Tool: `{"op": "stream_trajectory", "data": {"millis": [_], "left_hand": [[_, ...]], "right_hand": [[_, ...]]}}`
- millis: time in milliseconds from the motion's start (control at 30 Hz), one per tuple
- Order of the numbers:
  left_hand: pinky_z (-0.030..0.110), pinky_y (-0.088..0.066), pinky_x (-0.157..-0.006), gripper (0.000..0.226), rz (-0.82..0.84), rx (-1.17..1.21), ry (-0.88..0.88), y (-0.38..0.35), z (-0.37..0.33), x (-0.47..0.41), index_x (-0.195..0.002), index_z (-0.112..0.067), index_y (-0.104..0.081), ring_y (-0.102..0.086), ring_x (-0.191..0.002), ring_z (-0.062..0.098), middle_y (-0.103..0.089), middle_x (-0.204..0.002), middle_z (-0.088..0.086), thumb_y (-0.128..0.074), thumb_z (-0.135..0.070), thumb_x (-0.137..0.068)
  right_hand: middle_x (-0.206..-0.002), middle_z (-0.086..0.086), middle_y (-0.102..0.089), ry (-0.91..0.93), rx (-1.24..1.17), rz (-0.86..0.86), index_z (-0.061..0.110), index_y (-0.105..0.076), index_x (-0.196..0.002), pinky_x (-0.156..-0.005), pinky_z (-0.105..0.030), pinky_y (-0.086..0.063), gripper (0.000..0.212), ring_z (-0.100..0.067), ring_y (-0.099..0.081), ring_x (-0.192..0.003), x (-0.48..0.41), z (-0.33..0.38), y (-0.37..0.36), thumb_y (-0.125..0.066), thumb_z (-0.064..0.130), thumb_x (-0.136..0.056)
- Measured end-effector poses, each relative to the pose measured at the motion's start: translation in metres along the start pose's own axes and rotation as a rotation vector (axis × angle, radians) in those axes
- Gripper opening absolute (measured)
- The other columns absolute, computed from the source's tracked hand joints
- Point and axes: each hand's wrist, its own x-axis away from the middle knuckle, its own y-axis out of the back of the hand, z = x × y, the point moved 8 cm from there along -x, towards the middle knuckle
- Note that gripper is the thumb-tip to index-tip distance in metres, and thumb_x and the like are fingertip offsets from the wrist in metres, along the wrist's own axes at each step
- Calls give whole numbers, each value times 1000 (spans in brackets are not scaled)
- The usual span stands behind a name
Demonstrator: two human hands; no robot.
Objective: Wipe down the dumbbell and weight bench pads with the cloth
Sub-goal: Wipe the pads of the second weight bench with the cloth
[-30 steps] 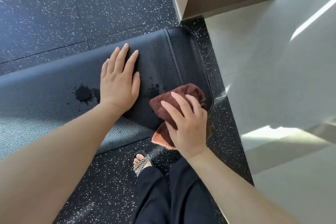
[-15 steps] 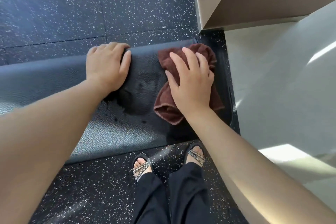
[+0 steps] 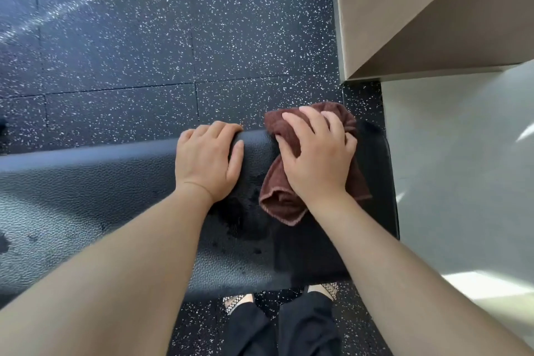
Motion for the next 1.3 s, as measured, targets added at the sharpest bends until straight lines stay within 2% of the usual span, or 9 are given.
{"op": "stream_trajectory", "data": {"millis": [133,367,633,800,967,1067,1167,1233,1300], "left_hand": [[38,-31,-82,39,16,-5,2,-1,0,-1,-114,-23,-56,-55,-92,26,-62,-105,-1,-31,-40,-90],[38,-30,-82,40,30,5,3,-1,-1,-1,-114,-21,-57,-56,-92,25,-61,-106,-1,-30,-40,-90],[39,-30,-82,40,17,8,11,-2,1,-1,-112,-21,-58,-56,-92,28,-62,-104,0,-30,-40,-90],[38,-30,-82,40,12,14,10,-1,1,0,-110,-21,-58,-56,-91,26,-62,-102,-1,-30,-41,-90],[38,-30,-84,41,29,33,16,0,0,0,-112,-21,-57,-56,-93,26,-62,-103,-1,-29,-41,-90],[38,-31,-87,42,101,48,25,1,1,2,-117,-20,-56,-55,-99,26,-62,-110,0,-29,-40,-92],[39,-34,-91,46,157,92,-94,3,2,2,-124,-17,-53,-55,-107,26,-61,-118,2,-29,-41,-93],[40,-39,-87,46,166,102,-135,9,24,3,-119,-17,-56,-58,-103,29,-62,-114,3,-28,-41,-92],[41,-41,-81,46,174,49,-69,14,60,5,-111,-16,-60,-59,-95,32,-64,-106,6,-26,-42,-92]], "right_hand": [[-125,8,-57,23,-22,35,33,-62,-115,-87,-49,-38,33,-23,-46,-118,-18,-3,-2,-57,43,-84],[-128,3,-57,63,-16,-9,31,-63,-115,-86,-49,-39,34,-26,-47,-122,34,-11,6,-64,35,-82],[-105,11,-61,7,-19,68,35,-63,-101,-81,-44,-35,22,-21,-50,-105,-29,0,-3,-56,46,-84],[-119,6,-60,29,-35,-39,32,-64,-111,-85,-47,-38,31,-22,-50,-116,11,-5,6,-64,37,-81],[-129,0,-57,3,-12,-40,29,-63,-117,-85,-50,-40,35,-28,-48,-121,40,0,6,-66,32,-83],[-128,0,-57,-61,-35,-23,28,-64,-116,-84,-50,-41,32,-29,-47,-121,33,5,7,-65,32,-84],[-126,4,-57,-126,-29,-22,30,-63,-115,-83,-48,-41,29,-26,-46,-118,15,15,3,-61,37,-86],[-124,7,-57,-130,-18,18,32,-62,-114,-85,-47,-38,29,-23,-45,-116,0,33,-9,-58,40,-87],[-121,9,-58,-82,-26,62,33,-63,-112,-85,-45,-36,27,-22,-47,-114,-9,60,-22,-57,40,-87]]}}
